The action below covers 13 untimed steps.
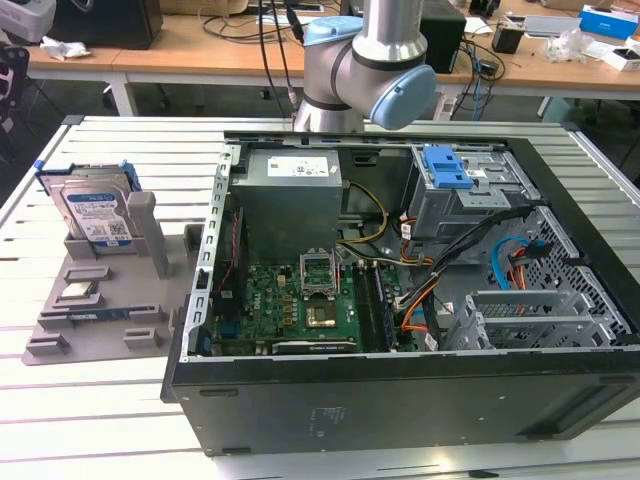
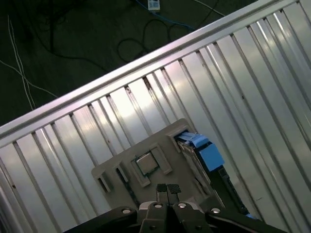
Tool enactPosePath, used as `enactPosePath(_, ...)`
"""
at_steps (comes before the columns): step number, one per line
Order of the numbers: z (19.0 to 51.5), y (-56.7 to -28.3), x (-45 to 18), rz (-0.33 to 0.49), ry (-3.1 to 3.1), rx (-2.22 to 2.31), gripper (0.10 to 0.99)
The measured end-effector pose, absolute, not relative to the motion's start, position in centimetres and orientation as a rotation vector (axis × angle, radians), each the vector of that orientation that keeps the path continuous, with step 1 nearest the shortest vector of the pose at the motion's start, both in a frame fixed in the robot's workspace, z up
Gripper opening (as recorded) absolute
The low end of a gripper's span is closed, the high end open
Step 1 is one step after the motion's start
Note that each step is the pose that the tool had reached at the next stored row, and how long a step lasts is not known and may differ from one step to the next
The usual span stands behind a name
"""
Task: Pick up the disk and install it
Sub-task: 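Pick up the disk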
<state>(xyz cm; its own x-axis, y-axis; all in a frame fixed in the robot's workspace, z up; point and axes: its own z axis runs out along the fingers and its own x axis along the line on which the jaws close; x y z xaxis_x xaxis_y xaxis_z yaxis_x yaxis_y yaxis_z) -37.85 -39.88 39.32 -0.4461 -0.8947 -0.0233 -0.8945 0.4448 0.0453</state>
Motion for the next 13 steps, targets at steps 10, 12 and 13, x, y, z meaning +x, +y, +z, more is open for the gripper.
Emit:
enactPosePath(10,39.32,-39.88,-37.85,-0.08,-2.632,1.704,0.102)
enactPosePath(12,39.32,-39.88,-37.85,-0.079,-2.632,1.704,0.102)
enactPosePath(13,39.32,-39.88,-37.85,-0.079,-2.63,1.707,0.102)
